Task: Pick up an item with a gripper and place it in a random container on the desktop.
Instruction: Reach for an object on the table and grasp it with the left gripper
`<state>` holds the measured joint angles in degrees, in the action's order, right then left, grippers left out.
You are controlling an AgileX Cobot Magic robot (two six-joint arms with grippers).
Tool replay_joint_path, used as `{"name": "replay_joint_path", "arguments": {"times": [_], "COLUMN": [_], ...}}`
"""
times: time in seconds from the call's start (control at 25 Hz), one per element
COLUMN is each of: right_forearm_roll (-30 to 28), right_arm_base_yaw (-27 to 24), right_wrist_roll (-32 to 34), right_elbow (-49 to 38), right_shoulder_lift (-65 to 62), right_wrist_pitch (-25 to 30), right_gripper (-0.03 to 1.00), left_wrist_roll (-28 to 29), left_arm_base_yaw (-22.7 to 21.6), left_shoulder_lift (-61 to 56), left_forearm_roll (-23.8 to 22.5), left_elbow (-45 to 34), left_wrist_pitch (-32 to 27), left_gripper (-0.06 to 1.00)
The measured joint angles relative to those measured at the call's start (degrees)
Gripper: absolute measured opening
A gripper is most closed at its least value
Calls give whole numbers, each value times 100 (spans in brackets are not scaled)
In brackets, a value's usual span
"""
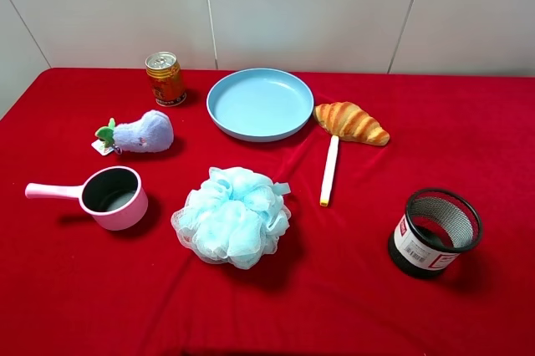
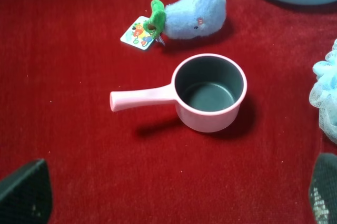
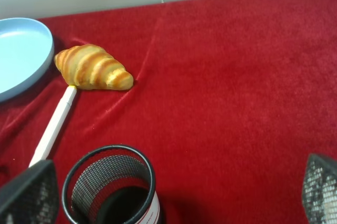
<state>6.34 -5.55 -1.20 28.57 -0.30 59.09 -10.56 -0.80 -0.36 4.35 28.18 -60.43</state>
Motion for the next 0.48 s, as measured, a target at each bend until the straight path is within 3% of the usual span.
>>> {"name": "replay_joint_path", "arguments": {"times": [0.48], "right_forearm_roll": [0], "right_arm_base_yaw": [0], "right_wrist_roll": [0], "right_elbow": [0], "right_shoulder_lift": [0], "right_wrist_pitch": [0], "right_gripper": [69], "left_wrist_roll": [5], "left_arm_base_yaw": [0], "left_shoulder_lift": [0], "left_forearm_roll": [0], "left_elbow": [0], "left_wrist_pitch": [0], "left_gripper": [97]}}
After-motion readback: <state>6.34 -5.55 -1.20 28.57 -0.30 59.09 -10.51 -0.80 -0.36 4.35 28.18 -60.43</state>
